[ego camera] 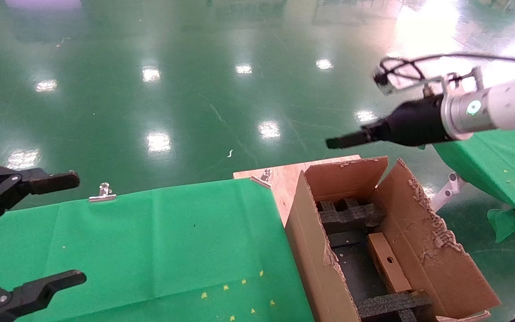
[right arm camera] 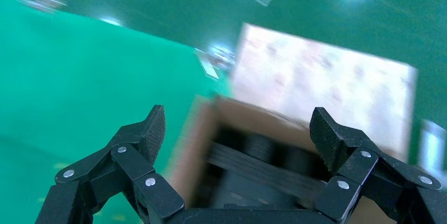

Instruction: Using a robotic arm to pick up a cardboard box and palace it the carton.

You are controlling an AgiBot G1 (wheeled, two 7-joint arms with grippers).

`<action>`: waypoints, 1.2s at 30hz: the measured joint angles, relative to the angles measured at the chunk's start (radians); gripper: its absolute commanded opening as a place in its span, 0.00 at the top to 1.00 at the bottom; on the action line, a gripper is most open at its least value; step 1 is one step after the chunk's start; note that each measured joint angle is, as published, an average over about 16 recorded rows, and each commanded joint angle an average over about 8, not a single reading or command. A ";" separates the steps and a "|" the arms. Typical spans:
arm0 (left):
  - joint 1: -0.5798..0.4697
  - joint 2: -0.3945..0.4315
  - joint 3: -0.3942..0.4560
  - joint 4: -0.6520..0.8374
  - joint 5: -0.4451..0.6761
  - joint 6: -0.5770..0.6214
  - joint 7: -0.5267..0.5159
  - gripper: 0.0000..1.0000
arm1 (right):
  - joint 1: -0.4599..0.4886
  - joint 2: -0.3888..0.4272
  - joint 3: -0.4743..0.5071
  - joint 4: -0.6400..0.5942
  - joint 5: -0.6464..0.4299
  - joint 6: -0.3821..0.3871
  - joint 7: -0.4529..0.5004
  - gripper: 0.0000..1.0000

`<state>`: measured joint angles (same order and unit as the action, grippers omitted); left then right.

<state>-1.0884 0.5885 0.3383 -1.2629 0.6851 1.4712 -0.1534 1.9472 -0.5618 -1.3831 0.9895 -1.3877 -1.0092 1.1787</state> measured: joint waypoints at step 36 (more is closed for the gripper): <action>0.000 0.000 0.000 0.000 0.000 0.000 0.000 0.00 | -0.306 -0.009 0.417 0.127 0.265 -0.196 -0.367 0.00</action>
<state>-1.0885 0.5883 0.3387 -1.2625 0.6847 1.4709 -0.1531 1.6413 -0.5708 -0.9664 1.1164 -1.1230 -1.2049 0.8120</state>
